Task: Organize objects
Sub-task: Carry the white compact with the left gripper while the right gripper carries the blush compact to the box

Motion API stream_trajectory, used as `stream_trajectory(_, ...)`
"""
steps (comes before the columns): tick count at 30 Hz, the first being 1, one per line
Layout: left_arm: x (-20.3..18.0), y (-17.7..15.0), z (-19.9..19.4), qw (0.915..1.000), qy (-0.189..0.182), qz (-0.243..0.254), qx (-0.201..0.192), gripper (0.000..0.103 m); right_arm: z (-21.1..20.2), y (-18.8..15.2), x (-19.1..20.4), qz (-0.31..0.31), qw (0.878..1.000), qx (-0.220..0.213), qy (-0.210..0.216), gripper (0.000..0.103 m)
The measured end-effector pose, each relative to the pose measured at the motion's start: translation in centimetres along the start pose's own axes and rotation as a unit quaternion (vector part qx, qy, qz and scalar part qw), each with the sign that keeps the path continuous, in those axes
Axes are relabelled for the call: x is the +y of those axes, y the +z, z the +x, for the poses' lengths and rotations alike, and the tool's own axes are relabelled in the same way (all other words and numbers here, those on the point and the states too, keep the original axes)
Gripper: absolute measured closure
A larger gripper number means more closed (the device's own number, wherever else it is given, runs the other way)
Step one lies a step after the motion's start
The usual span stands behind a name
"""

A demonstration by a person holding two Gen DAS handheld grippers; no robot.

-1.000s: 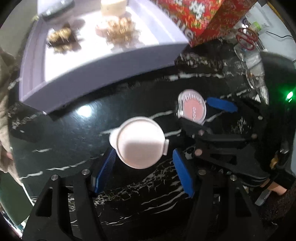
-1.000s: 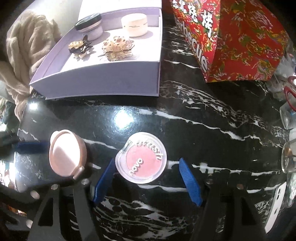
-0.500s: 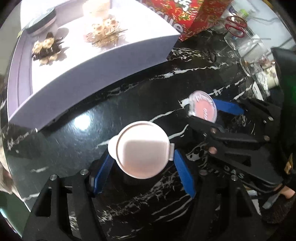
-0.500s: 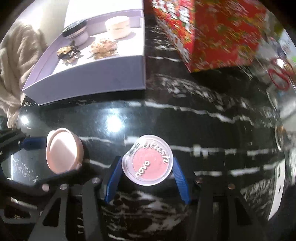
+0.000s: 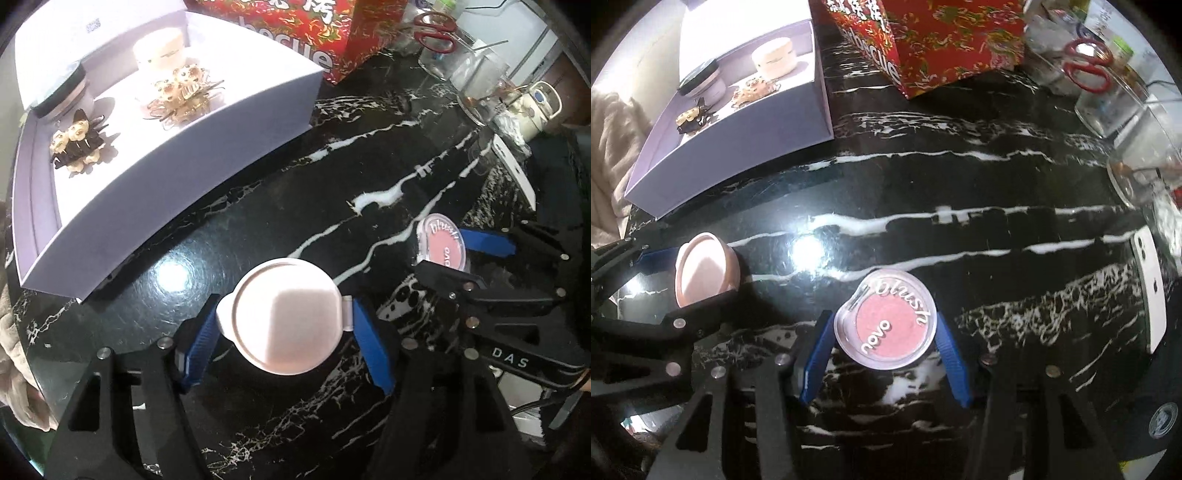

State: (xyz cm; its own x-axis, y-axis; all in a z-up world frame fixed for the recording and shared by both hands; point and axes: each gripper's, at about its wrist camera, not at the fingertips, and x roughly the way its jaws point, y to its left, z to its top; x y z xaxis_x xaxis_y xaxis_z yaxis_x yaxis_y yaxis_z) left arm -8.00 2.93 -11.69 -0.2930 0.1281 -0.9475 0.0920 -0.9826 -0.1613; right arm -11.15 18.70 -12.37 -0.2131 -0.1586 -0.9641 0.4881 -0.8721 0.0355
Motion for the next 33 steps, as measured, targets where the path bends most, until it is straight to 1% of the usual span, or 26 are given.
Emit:
stream_trajectory(2, 0.4, -0.3, -0.5, 0.9998, -0.018, -0.003, 0.004, 0.035, -0.1, -0.3, -0.1, 0.004, 1.0, -0.003, 0.001, 0.047)
stream_trajectory(7, 0.5, -0.1, -1.3, 0.9998, -0.02, 0.004, 0.007, 0.035, -0.3, -1.1, 0.0, 0.005, 1.0, -0.005, 0.017, 0.047)
stream_trajectory(10, 0.4, 0.2, -1.6, 0.9998, -0.018, 0.009, 0.009, 0.035, -1.0, -0.8, 1.1, 0.002, 1.0, -0.005, 0.016, 0.047)
stream_trajectory(14, 0.4, 0.0, -2.1, 0.9998, -0.015, 0.013, 0.01, 0.035, -1.8, -1.3, 1.3, -0.003, 1.0, -0.003, 0.011, 0.047)
stream_trajectory(16, 0.5, 0.1, -2.3, 0.9997, -0.021, 0.01, 0.011, 0.035, -2.6, -1.7, 1.3, -0.005, 1.0, -0.003, 0.009, 0.047)
stream_trajectory(20, 0.6, 0.5, -3.1, 0.9994, -0.027, 0.017, 0.012, 0.035, -3.3, -1.0, 2.1, -0.003, 1.0, 0.002, 0.011, 0.047)
stream_trajectory(23, 0.8, 0.9, -4.1, 0.9994, -0.023, 0.024, 0.005, 0.035, -3.4, 0.6, 3.3, -0.01, 1.0, 0.004, 0.014, 0.047)
stream_trajectory(27, 1.4, 1.3, -5.0, 0.9996, -0.019, 0.021, 0.005, 0.035, -3.8, 2.0, 4.3, -0.019, 1.0, -0.006, 0.017, 0.047)
stream_trajectory(33, 1.9, 1.7, -6.1, 0.9994, -0.015, 0.03, 0.006, 0.035, -3.9, 3.8, 5.9, -0.03, 0.999, -0.012, 0.01, 0.047)
